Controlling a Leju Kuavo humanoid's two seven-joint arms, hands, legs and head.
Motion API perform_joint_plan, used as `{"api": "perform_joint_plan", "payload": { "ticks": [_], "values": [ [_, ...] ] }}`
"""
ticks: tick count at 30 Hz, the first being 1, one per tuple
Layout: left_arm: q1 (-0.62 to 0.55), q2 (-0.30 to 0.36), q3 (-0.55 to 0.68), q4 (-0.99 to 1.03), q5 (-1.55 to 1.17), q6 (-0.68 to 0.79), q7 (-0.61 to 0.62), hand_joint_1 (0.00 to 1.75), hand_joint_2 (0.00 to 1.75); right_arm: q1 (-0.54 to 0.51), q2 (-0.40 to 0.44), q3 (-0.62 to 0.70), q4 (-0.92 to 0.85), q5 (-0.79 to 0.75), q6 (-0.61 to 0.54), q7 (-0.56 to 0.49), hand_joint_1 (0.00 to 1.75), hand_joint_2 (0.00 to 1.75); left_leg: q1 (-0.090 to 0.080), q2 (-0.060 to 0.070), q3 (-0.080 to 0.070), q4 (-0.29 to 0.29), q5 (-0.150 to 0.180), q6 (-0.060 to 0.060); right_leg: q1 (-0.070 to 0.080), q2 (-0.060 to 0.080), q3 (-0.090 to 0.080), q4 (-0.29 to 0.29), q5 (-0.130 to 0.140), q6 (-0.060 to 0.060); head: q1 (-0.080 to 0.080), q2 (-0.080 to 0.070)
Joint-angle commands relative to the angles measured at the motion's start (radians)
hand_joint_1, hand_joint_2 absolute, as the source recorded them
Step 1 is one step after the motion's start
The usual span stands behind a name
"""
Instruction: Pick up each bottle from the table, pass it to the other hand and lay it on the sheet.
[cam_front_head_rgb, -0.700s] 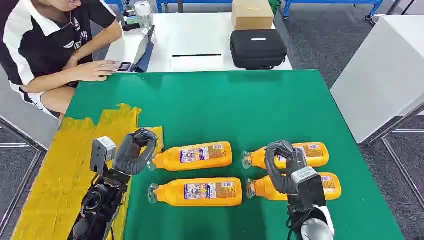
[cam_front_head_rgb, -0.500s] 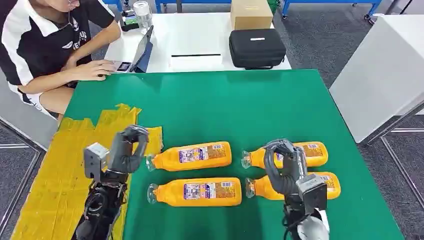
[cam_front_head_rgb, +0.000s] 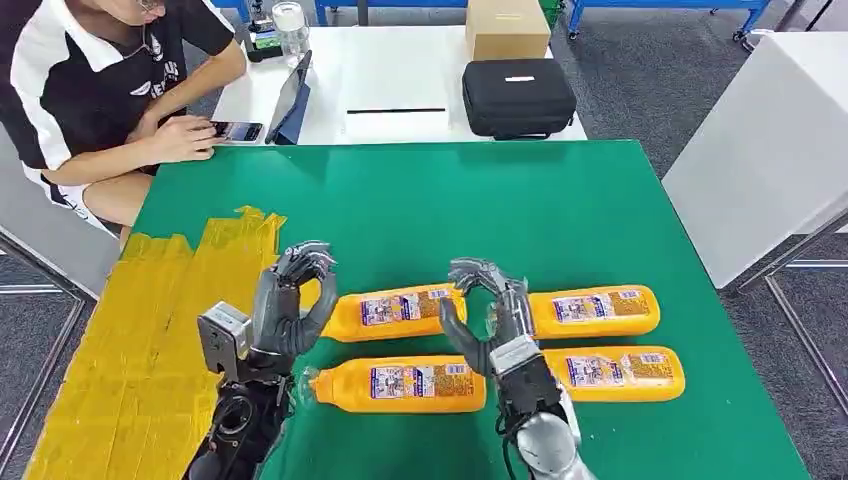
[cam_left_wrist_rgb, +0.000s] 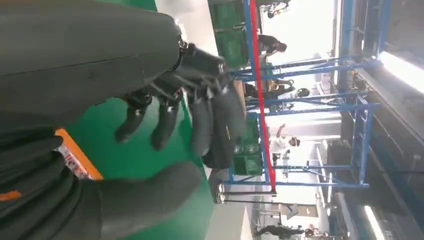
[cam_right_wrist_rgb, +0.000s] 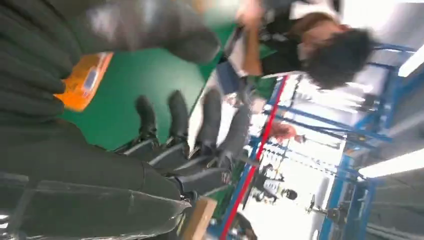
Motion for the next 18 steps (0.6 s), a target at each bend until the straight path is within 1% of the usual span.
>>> {"api": "perform_joint_plan", "payload": {
  "ticks": [1,5,8,9,10,12,13,14,16,17,18],
  "values": [
    [-0.048,-0.014,-0.008,0.043,0.006,-0.017,0.02,0.0,1.75,-0.11,-0.05,0.092,0.182,0.367,-0.096,0.191,0.0,1.75,0.001,0.002,0.003,-0.001,-0.001,-0.002,0.002,-0.001,0.004,-0.002,0.0,-0.001,0.0,0.0],
    [-0.05,-0.014,-0.007,0.042,0.006,-0.019,0.021,0.0,1.75,-0.11,-0.047,0.093,0.183,0.371,-0.096,0.194,0.0,1.75,0.001,0.003,0.005,-0.001,-0.002,-0.003,0.002,-0.002,0.005,-0.002,-0.001,-0.001,0.0,0.0],
    [-0.05,-0.024,0.012,0.046,0.001,-0.024,0.024,0.0,1.75,-0.138,-0.047,0.103,0.227,0.588,-0.059,0.351,0.0,1.75,0.001,0.003,0.005,-0.001,-0.002,-0.003,0.002,-0.002,0.006,-0.002,-0.001,-0.001,0.0,0.0],
    [-0.05,-0.025,0.017,0.047,0.001,-0.028,0.025,0.0,1.75,-0.148,-0.042,0.101,0.242,0.644,-0.03,0.391,0.0,1.75,0.001,0.003,0.005,-0.001,-0.002,-0.002,0.002,-0.001,0.005,-0.002,-0.001,-0.001,0.0,0.0],
    [-0.047,-0.028,0.023,0.044,0.001,-0.034,0.027,0.0,1.75,-0.16,-0.036,0.093,0.26,0.707,-0.028,0.418,0.0,1.75,0.001,0.002,0.003,-0.001,-0.001,-0.001,0.001,-0.001,0.003,-0.001,0.0,-0.001,0.0,0.0],
    [-0.045,-0.029,0.028,0.04,0.003,-0.043,0.029,0.0,1.75,-0.175,-0.027,0.08,0.283,0.743,-0.018,0.43,0.0,1.75,0.001,0.003,0.005,-0.001,-0.002,-0.002,0.002,-0.001,0.005,-0.002,-0.001,-0.001,0.0,0.0],
    [-0.043,-0.031,0.031,0.037,0.003,-0.046,0.03,0.0,1.75,-0.19,-0.024,0.075,0.308,0.775,-0.008,0.444,0.0,1.75,0.001,0.003,0.004,-0.001,-0.001,-0.002,0.002,-0.001,0.004,-0.001,0.0,-0.001,0.0,0.0],
    [-0.043,-0.031,0.03,0.036,0.003,-0.052,0.031,0.0,1.75,-0.202,-0.023,0.071,0.33,0.806,0.006,0.466,0.0,1.75,0.001,0.004,0.006,-0.001,-0.002,-0.003,0.002,-0.002,0.006,-0.002,-0.001,-0.002,0.0,0.0],
    [-0.045,-0.035,0.029,0.033,0.003,-0.057,0.033,0.0,1.75,-0.233,-0.02,0.07,0.389,0.835,0.034,0.483,0.0,1.75,0.001,0.003,0.003,-0.001,-0.001,-0.002,0.001,0.0,0.003,-0.001,0.0,-0.001,0.0,0.0],
    [-0.048,-0.035,0.028,0.033,0.003,-0.059,0.033,0.0,1.75,-0.241,-0.02,0.067,0.405,0.838,0.038,0.484,0.0,1.75,0.002,0.006,0.008,-0.001,-0.003,-0.004,0.003,-0.001,0.008,-0.002,-0.001,-0.002,0.0,0.0],
    [-0.048,-0.035,0.027,0.033,0.003,-0.059,0.033,0.0,1.75,-0.248,-0.018,0.066,0.417,0.84,0.038,0.483,0.0,1.75,0.001,0.003,0.004,-0.001,-0.001,-0.002,0.002,-0.001,0.004,-0.001,0.0,-0.001,0.0,0.0]
  ]
}}
